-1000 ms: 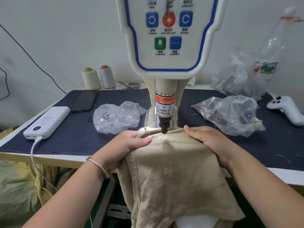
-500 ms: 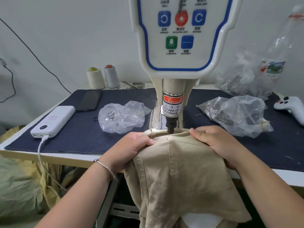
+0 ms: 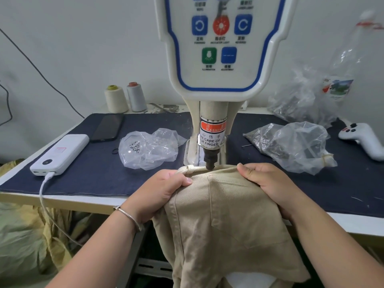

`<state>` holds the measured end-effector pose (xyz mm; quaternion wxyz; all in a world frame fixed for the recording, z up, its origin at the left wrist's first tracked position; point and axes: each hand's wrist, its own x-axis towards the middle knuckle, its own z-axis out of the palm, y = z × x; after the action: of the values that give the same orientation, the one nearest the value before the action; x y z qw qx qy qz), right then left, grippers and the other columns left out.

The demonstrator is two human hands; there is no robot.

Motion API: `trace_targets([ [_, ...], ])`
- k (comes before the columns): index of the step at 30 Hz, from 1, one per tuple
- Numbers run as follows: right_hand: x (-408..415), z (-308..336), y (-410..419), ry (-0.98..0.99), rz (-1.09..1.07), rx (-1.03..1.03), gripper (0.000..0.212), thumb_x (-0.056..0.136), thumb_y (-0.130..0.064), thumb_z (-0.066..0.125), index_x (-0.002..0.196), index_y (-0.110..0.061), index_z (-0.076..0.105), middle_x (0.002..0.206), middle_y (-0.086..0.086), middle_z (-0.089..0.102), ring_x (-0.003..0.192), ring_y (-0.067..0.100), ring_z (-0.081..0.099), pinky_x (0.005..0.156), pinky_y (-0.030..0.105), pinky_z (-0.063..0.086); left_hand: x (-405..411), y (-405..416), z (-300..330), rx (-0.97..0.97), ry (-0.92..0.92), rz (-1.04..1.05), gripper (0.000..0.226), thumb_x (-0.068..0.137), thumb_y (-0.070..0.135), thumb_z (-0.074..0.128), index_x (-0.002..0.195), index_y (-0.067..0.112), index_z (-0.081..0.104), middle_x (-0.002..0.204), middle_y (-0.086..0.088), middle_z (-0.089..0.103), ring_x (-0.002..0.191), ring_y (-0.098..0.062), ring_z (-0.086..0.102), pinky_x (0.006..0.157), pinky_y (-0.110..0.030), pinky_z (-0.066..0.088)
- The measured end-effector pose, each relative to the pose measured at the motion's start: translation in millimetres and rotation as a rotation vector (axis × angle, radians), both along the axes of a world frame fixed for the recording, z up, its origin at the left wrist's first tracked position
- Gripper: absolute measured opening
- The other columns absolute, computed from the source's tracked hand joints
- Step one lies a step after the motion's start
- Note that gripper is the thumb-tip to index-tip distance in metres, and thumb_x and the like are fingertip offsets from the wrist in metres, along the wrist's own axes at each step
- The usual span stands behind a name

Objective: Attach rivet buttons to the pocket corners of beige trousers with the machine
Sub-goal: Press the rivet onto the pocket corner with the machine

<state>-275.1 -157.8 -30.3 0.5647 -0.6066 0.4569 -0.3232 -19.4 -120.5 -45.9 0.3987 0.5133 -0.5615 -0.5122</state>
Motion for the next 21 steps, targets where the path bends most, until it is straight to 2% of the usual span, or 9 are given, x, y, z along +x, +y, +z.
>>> trace_targets([
  [5, -0.2, -2.1, -1.8, 0.006, -0.002, -0.029, 0.067, 0.078, -0.053, 0.06, 0.094, 0.012, 0.061, 0.078, 0.014, 0.056, 0.071, 0.021, 0.053, 0.065, 0.023, 0.045, -1.9, -1.5, 1.0, 0.017, -0.015, 0.014, 0.036, 0.076, 0.033, 0.061, 0.048, 0.027, 0.039, 0.057, 0.011, 0.038, 0.052, -0.004, 0.036, 0.05, -0.017, 0.033],
  [10, 0.3, -3.8, -4.3, -0.013, -0.018, -0.026, 0.071, 0.075, -0.054, 0.063, 0.097, 0.013, 0.061, 0.082, 0.016, 0.058, 0.076, 0.024, 0.054, 0.075, 0.034, 0.044, -2.7, -2.8, 3.1, 0.041, -0.02, 0.02, 0.035, 0.075, 0.032, 0.061, 0.05, 0.028, 0.037, 0.057, 0.01, 0.037, 0.052, -0.006, 0.035, 0.049, -0.019, 0.031],
  [14, 0.9, -1.2, -2.9, -0.012, -0.044, -0.025, 0.065, 0.073, -0.056, 0.065, 0.093, 0.005, 0.069, 0.085, 0.019, 0.066, 0.078, 0.023, 0.061, 0.077, 0.033, 0.047, -4.6, -1.4, 5.0, 0.042, -0.041, 0.036, 0.035, 0.074, 0.033, 0.061, 0.05, 0.028, 0.036, 0.057, 0.008, 0.036, 0.052, -0.007, 0.034, 0.05, -0.021, 0.031],
  [18, 3.3, 1.7, -1.3, -0.001, -0.108, -0.03, 0.049, 0.087, -0.044, 0.066, 0.096, 0.005, 0.07, 0.1, 0.028, 0.068, 0.083, 0.025, 0.063, 0.082, 0.034, 0.047, -6.7, 1.1, 9.3, 0.059, -0.039, 0.067, 0.026, 0.073, 0.033, 0.063, 0.061, 0.02, 0.043, 0.065, -0.001, 0.041, 0.06, -0.012, 0.039, 0.06, -0.031, 0.032],
  [21, 5.0, 4.5, 1.2, 0.005, -0.132, -0.019, 0.046, 0.09, -0.037, 0.065, 0.099, 0.008, 0.069, 0.096, 0.028, 0.068, 0.083, 0.025, 0.061, 0.081, 0.034, 0.046, -9.0, 4.6, 13.8, 0.069, -0.059, 0.081, 0.024, 0.072, 0.034, 0.062, 0.069, 0.013, 0.052, 0.074, -0.006, 0.047, 0.07, -0.018, 0.044, 0.068, -0.034, 0.034],
])
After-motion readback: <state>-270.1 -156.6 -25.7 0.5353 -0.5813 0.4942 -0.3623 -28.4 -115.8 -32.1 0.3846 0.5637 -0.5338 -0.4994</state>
